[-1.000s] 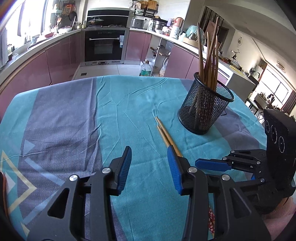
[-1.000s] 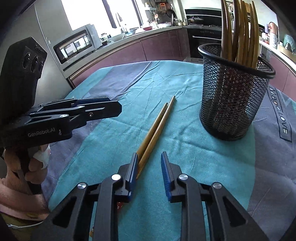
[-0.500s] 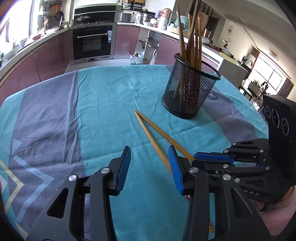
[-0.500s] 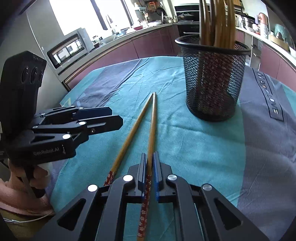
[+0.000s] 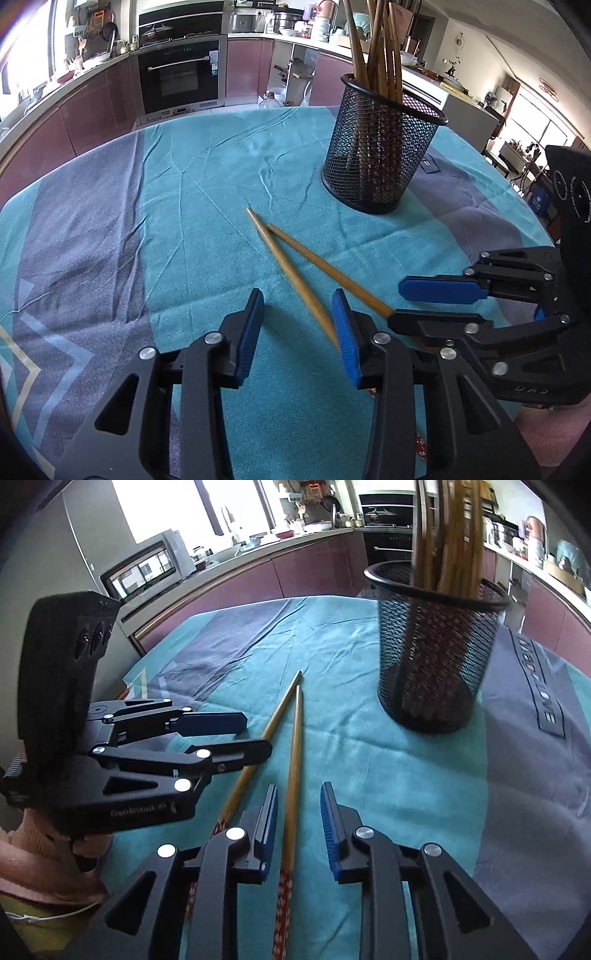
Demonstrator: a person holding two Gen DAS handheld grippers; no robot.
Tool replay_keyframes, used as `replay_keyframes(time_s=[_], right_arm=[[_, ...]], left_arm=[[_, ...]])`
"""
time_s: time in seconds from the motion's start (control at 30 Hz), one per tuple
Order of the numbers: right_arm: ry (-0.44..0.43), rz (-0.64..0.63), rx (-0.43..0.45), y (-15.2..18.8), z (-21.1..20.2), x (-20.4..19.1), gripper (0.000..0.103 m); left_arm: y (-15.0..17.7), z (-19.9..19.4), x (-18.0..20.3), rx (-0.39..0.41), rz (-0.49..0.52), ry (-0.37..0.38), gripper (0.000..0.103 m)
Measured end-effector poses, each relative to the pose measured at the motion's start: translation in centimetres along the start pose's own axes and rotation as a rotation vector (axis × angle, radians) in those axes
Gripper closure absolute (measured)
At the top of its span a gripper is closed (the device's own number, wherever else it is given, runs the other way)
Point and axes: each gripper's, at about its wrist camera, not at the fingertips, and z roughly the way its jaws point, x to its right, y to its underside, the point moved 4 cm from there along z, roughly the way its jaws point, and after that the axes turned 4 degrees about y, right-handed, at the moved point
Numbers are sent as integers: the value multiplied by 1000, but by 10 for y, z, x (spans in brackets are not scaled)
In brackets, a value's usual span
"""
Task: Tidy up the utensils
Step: 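Grasp one chopstick with the right tool while the left tool grasps the other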
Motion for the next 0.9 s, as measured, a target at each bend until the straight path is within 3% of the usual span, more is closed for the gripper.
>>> replay_keyframes(time_s=[0.2,0.37,0.67,0.73,0.9], right_arm=[[41,-64,9,-14,15,-7,83],[69,-63,19,-20,19,-3,96],[60,-42,22,-21,21,1,97],[54,-30,24,-22,21,2,97],[45,-7,39,-21,16,7,98]], left_arm=[[-2,2,-5,-4,5,-3,76],[-5,3,-13,-7,-15,-3,79],[-17,12,-18,-3,-31,-31,77],[-19,13,-18,-2,-36,-41,86],[-21,16,-16,11,-60,-51,91]])
